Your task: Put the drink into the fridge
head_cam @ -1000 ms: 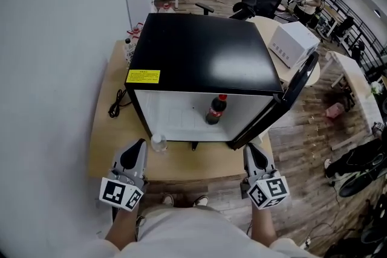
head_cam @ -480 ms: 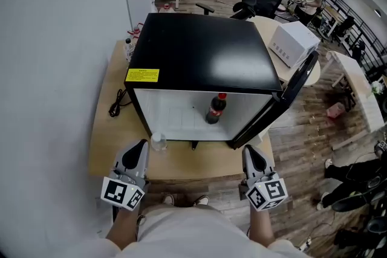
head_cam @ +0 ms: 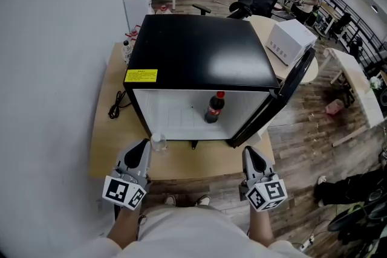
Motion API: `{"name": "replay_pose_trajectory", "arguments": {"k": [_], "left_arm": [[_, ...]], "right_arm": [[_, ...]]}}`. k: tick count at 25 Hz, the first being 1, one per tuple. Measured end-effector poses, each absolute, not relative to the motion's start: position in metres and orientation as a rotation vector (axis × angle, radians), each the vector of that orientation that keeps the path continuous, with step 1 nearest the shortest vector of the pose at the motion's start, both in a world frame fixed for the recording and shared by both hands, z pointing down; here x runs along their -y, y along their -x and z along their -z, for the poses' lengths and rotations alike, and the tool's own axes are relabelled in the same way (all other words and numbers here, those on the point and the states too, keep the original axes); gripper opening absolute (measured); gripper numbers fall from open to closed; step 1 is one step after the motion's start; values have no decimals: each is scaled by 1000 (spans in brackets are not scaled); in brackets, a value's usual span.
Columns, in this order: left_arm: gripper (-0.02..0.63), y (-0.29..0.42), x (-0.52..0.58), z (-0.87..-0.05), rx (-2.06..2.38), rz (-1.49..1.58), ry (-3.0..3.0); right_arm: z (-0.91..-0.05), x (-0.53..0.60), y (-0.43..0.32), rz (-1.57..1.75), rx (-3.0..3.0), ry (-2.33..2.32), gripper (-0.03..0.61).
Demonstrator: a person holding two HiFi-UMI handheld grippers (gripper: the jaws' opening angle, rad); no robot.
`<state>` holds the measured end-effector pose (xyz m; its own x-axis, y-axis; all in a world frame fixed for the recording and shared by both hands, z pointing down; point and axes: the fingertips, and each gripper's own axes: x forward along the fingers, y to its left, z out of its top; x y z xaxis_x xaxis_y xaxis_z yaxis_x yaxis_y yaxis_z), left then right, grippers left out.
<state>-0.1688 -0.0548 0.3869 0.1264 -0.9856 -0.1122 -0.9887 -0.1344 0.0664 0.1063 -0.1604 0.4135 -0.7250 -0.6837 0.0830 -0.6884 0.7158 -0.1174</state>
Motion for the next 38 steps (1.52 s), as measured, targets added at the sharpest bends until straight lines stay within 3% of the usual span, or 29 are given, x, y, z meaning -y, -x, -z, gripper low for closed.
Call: {"name": "replay_pose_trajectory", "arguments": {"k": [38], "left_arm": [[15,174,48,-393,-2066,-192,2359]], "right_arm": [[-417,158,-95,-210,2861,-1156,0]]}}
